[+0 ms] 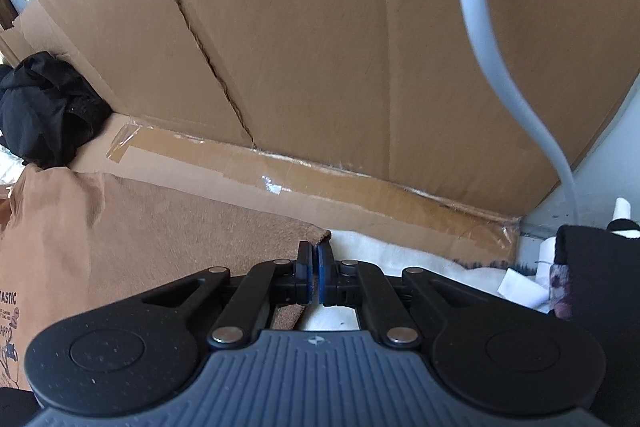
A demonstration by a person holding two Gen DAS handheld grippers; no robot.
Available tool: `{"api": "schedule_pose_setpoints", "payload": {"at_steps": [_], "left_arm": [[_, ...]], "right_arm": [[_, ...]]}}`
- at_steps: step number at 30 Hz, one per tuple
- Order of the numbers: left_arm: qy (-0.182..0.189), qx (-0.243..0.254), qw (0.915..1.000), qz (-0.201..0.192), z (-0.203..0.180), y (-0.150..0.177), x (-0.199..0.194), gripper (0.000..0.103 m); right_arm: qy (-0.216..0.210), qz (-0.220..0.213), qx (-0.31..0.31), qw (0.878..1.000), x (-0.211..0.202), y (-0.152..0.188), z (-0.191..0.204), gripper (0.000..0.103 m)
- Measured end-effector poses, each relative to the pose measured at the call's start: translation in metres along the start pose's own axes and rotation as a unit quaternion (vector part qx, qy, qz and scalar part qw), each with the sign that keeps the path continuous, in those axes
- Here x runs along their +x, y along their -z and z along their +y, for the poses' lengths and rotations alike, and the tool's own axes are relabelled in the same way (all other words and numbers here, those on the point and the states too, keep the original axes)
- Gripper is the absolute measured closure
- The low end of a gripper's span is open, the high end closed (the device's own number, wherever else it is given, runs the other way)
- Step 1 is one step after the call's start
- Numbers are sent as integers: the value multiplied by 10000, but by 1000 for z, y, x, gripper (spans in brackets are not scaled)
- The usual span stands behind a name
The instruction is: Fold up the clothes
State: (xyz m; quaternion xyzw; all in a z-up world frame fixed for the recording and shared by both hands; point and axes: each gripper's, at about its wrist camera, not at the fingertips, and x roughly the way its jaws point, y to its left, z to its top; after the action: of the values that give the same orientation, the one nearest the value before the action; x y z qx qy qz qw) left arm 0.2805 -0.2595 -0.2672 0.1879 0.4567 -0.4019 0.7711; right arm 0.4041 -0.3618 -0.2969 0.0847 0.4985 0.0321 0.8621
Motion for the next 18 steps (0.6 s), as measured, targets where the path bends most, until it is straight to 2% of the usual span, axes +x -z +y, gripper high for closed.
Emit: {"api": "schedule_pose_setpoints", "payload": {"at_steps": [3,7,10,12,18], "left_arm": [[215,-163,9996,-131,8,6,-5,98],[432,-123,9988,-211,10,11,-9,96],[546,-244,9981,-113,13,17,-10,89],[627,-345,9973,-143,15,18,-11,84],[834,-519,9947,-306,21,16,-15,80]], "right_arm": [[7,-35,-13,10000,-1,-1,-1,101],[119,-112,-22,9999,-1,-3,-2,102],[563,-196,70,9982,-1,-3,-7,101],[460,-140,234,9986,-1,-2,-14,100],[164,-55,257,9995,-4,6,-14,99]]}}
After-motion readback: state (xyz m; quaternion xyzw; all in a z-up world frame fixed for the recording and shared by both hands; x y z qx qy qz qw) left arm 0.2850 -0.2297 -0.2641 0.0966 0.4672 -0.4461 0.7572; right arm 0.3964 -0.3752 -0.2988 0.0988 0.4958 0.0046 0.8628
